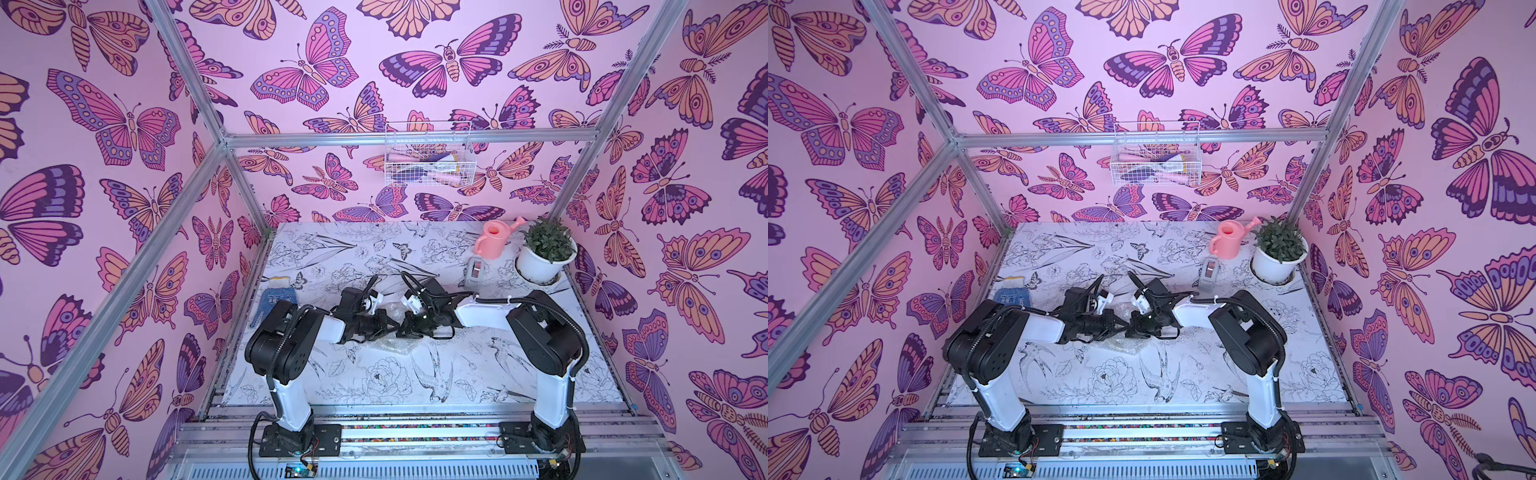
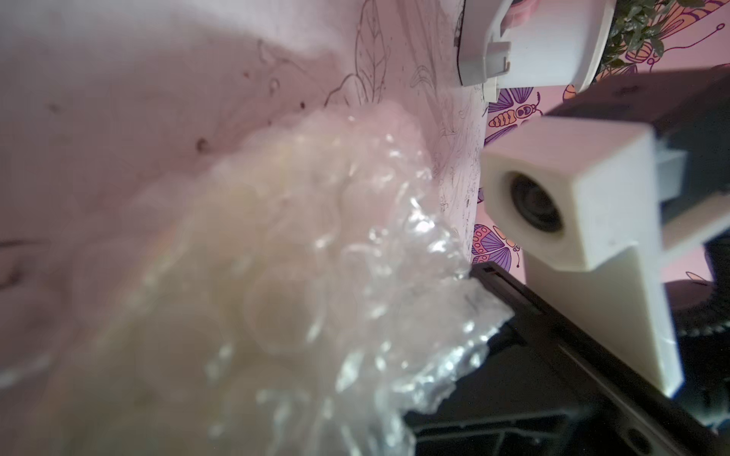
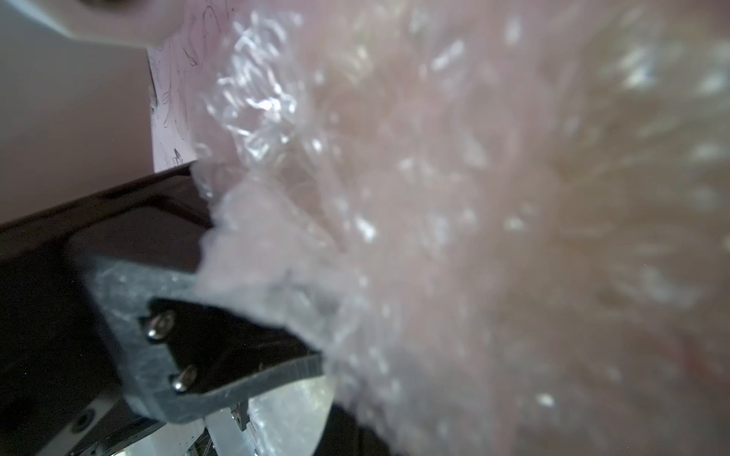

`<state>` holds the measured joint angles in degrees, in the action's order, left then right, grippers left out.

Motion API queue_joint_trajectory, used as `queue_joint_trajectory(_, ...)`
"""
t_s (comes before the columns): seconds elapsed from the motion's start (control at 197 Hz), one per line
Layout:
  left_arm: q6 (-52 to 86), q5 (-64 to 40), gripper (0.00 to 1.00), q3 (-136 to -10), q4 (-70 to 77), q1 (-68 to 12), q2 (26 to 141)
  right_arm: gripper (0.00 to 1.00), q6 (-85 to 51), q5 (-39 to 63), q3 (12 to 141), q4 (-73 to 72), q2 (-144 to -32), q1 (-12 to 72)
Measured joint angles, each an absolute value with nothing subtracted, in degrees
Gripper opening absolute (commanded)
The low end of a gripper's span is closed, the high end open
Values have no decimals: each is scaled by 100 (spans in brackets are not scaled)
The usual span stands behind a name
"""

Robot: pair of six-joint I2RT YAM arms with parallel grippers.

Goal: Wrap dinner plates in bubble wrap
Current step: Wrap the plate in the bubble wrap.

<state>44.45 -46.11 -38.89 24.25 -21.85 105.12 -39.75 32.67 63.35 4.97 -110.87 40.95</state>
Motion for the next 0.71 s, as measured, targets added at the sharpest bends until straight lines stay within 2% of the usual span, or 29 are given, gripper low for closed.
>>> queue_joint_trajectory(0.081, 4445, -4600, 0, -3905, 2421, -2200, 10525, 9, -3913, 3065, 6335, 738, -10812, 4097)
queue_joint_trajectory(0.31, 4436, -4541, 0, -3922, 2377, -2226, 10523, 8, -3903, 2816, 6119, 1026, -9994, 4091)
queue_joint_trajectory(0.711, 4346, -4401, 0, -4075, 1835, -2263, 10370, 3, -4032, 3006, 5765, 519, -10750, 4075)
